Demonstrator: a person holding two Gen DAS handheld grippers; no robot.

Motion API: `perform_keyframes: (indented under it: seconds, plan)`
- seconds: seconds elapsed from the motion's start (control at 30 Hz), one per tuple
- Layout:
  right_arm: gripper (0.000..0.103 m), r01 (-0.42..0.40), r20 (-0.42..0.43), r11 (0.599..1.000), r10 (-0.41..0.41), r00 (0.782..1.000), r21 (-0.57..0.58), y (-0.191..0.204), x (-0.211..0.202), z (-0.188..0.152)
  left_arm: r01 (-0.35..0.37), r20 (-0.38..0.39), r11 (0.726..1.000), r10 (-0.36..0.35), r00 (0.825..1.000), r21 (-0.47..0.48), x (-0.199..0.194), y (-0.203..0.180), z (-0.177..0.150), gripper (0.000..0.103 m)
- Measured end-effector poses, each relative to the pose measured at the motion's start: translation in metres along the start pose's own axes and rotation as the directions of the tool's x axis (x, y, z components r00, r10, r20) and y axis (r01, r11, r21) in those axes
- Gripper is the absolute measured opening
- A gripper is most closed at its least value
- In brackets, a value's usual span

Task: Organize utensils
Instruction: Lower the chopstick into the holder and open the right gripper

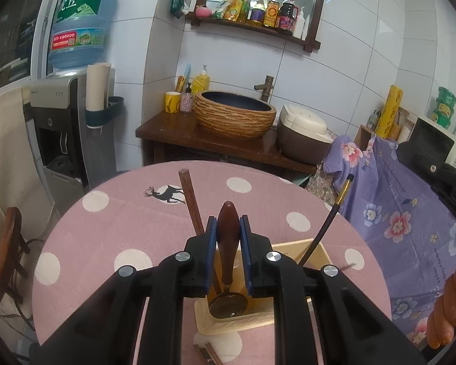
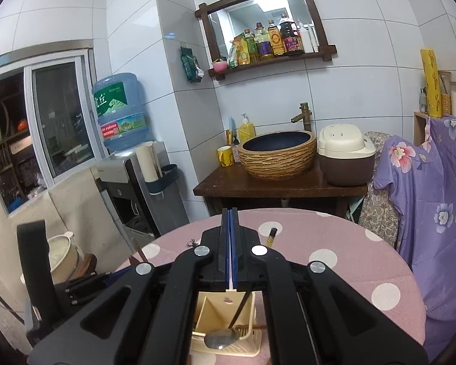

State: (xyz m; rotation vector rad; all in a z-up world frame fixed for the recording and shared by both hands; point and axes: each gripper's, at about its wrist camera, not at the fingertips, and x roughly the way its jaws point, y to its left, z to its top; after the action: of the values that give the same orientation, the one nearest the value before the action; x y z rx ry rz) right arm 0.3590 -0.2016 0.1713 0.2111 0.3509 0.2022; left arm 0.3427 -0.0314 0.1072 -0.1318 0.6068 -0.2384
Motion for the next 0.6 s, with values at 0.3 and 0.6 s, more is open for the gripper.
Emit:
perform_keyframes:
  seconds: [0.3, 0.6]
  plan:
    - [0.01, 0.023, -0.045, 0.998, -0.026, 0.999, -0.06, -0.027, -0.003, -0.038, 0.053, 0.0, 0.998, -0.053, 0.999, -0.02, -0.006, 0.002, -0.01, 0.037]
    - [0.044, 0.198, -0.372, 0.977, -0.156, 0.915, 0.076, -0.124, 0.033, -0.128, 0.059, 0.084, 0.998, -0.061, 0.995, 0.022, -0.036, -0.008, -0.035, 0.049]
